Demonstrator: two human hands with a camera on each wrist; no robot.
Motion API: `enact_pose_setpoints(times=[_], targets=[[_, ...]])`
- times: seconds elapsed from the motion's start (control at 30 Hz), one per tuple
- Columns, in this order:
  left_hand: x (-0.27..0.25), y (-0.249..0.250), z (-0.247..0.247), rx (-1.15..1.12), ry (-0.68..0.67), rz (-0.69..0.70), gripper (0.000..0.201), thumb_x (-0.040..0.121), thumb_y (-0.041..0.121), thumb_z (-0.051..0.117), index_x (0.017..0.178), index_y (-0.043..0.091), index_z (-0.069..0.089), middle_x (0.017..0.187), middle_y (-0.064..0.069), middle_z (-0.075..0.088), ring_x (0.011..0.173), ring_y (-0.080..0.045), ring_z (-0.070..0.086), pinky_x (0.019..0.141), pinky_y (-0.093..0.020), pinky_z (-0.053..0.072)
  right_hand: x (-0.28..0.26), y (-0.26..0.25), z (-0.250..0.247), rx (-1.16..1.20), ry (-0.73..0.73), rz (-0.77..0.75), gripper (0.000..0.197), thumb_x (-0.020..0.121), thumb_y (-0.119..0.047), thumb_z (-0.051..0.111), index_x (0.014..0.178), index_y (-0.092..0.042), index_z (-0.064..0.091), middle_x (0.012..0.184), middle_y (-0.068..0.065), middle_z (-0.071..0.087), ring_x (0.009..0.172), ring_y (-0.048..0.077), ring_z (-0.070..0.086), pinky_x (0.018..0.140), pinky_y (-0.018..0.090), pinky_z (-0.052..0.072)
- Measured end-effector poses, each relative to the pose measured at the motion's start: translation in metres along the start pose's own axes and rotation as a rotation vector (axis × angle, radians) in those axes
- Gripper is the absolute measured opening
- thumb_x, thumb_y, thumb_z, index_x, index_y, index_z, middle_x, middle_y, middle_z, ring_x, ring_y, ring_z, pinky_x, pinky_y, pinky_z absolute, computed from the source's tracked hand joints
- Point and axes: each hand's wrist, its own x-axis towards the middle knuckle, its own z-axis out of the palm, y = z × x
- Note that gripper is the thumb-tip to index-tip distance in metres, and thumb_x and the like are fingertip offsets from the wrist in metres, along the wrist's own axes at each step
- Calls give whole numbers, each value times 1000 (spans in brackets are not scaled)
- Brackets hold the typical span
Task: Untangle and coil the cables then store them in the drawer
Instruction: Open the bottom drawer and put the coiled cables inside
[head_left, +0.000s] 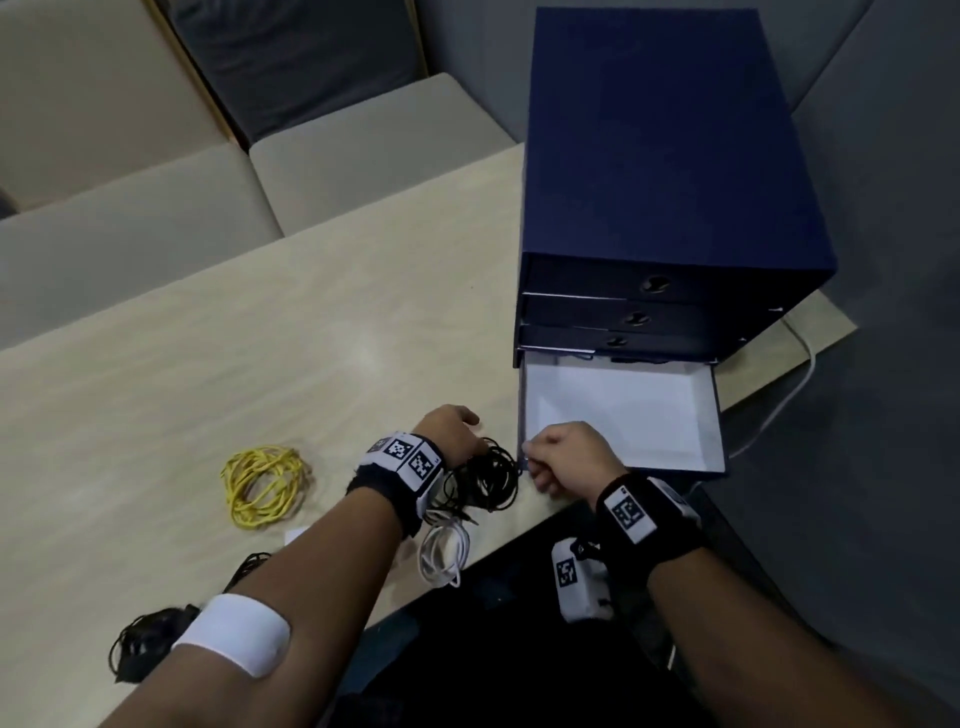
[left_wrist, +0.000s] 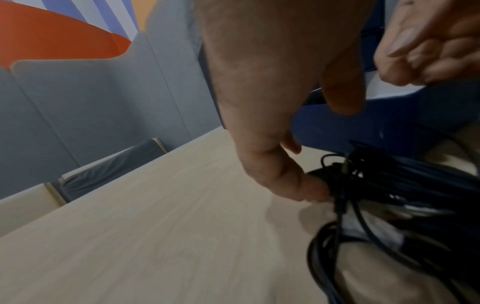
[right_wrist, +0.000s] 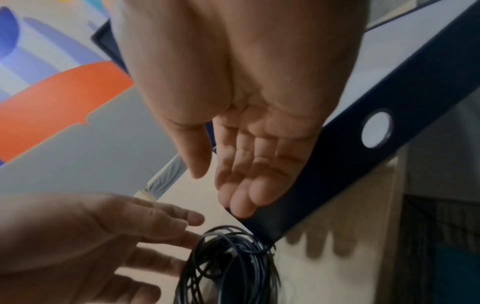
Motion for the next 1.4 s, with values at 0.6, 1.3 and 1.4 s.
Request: enact_pose_setpoints(times=[0.6, 1.3, 1.4], targets=[[0, -11, 6, 152, 66, 114, 17, 82, 14, 66, 98, 19, 66, 108, -8, 68, 100, -26, 62, 81, -30, 50, 4, 24, 52, 177, -46, 301, 24, 96, -6, 57, 74, -7, 47, 63, 9, 46, 49, 18, 44, 39, 21, 33], [-22, 11, -50, -333, 131, 281, 20, 82, -3, 65, 75, 16, 65, 63, 0, 57, 56, -11, 51, 56, -21, 47, -7, -7, 39, 363, -102, 140, 51, 93, -42, 61, 127, -8, 44, 104, 24, 65, 70, 30, 72, 64, 36, 60], [-28, 21, -62, -411, 144, 319, 22, 82, -5, 63, 75, 16, 65, 63, 0, 57, 56, -13, 51, 55, -22, 48, -5, -15, 30, 444, -100, 42, 43, 92, -41, 62, 119, -9, 51, 109, 18, 65, 79, 30, 72, 69, 36, 59]])
